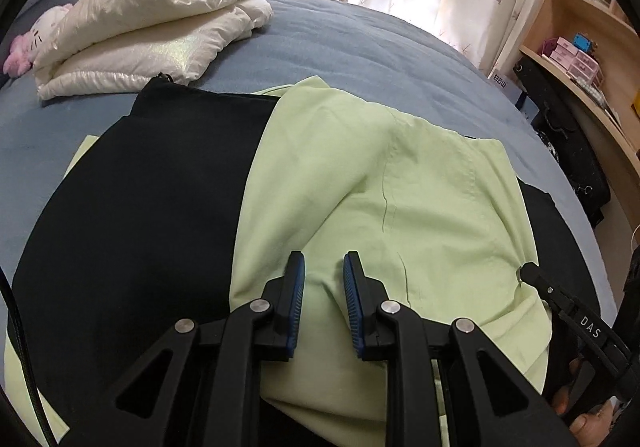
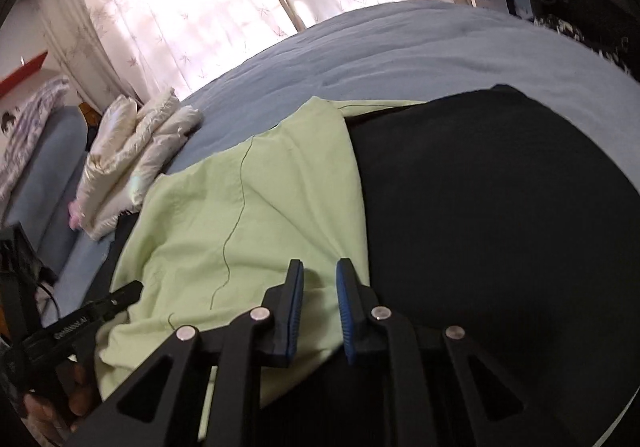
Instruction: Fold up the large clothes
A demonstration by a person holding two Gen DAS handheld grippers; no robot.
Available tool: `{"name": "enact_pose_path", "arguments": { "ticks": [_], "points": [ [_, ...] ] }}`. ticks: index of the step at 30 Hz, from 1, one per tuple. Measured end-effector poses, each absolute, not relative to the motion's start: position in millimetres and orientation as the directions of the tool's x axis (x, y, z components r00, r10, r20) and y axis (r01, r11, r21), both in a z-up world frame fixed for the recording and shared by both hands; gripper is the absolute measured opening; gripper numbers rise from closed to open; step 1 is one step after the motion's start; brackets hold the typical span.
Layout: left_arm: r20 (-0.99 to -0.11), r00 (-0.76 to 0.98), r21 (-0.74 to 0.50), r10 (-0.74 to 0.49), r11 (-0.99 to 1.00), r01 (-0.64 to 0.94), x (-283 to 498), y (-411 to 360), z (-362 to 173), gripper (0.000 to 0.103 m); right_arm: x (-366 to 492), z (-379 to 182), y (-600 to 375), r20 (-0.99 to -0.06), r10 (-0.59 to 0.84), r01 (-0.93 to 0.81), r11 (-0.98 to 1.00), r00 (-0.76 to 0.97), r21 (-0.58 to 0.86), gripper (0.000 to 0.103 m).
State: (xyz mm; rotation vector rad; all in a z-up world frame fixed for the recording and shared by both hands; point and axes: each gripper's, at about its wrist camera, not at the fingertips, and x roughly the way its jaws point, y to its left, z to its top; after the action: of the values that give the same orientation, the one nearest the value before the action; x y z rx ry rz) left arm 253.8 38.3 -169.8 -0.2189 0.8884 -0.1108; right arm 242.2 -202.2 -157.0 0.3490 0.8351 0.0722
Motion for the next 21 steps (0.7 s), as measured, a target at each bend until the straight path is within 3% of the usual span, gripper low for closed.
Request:
{"name": "enact_pose_path", "arguments": {
  "ticks": [7, 11, 18, 21],
  "points": [
    [-0.766, 0.622, -0.214, -0.164, 0.977, -0.005, 255.6, 32.9, -163.9, 0.02, 242.1, -157.1, -205.2, -0.71, 0.212, 0.074, 0.935, 0.671, 0.348, 0.018],
    [-0.77, 0.617, -0.209, -0.161, 0.978, -0.005, 251.8, 29.4, -155.1, 0.027, 245.1, -154.7, -198.4, -0.735, 0.184, 0.089, 0.945, 0.653, 0.316, 0.019],
    [-0.772, 0.621, -0.178, -0.138, 0.984, -0.003, 230.8, 26.6, -134.2, 0.03, 242.5, -145.0, -184.5, -0.784, 0.146, 0.101, 0.961, 0.604, 0.257, 0.019],
    [-0.76, 0.635, -0.196, -0.142, 0.981, -0.015, 212.1, 32.3, -119.2, 0.035, 229.3, -130.4, -182.3, -0.769, 0.175, 0.111, 0.946, 0.615, 0.305, 0.019]
  ]
}}
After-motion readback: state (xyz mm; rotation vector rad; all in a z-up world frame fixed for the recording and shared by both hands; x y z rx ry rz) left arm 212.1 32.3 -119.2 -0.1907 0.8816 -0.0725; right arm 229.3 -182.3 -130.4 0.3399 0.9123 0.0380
